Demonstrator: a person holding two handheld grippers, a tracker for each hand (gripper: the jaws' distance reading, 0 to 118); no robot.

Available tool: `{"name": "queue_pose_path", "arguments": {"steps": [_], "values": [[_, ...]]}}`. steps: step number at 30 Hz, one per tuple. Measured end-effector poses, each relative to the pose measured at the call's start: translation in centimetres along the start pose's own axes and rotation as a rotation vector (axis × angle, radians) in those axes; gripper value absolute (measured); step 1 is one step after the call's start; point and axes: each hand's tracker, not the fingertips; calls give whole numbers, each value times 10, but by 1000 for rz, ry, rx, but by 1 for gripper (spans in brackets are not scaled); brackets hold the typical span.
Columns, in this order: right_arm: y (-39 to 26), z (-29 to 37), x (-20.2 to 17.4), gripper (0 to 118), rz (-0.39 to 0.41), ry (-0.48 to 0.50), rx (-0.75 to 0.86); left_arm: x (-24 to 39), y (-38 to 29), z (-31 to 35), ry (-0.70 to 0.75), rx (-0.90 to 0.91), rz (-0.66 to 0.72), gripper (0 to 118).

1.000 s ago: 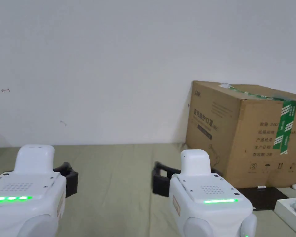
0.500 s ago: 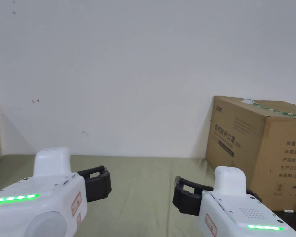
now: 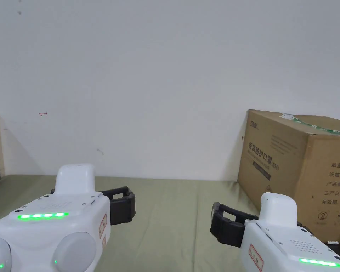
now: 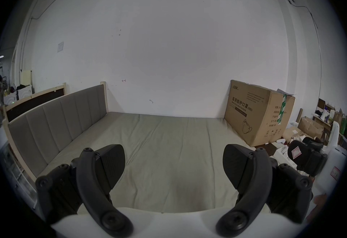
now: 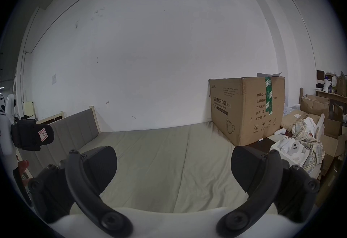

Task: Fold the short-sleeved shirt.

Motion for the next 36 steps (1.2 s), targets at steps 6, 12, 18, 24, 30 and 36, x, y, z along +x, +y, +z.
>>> {"name": "queue_pose_path", "arguments": {"steps": [6, 12, 18, 24, 30, 36], "values": [[4, 6, 5, 118, -12, 0, 3, -5, -2, 1, 18, 1, 18, 109], [6, 4, 6, 118, -45, 4, -25, -8, -6, 2, 21, -14, 21, 109], [3, 9, 8, 118, -65, 37, -31, -3, -5, 1, 12, -26, 3, 109], [9, 7, 9, 118, -88, 42, -30, 2, -4, 3, 13, -27, -36, 109], [11, 10, 13, 118, -114, 65, -27, 3, -3, 3, 9, -40, -26, 109], [12, 8, 10, 118, -98, 48, -30, 4, -3, 3, 21, -52, -41, 109]]}}
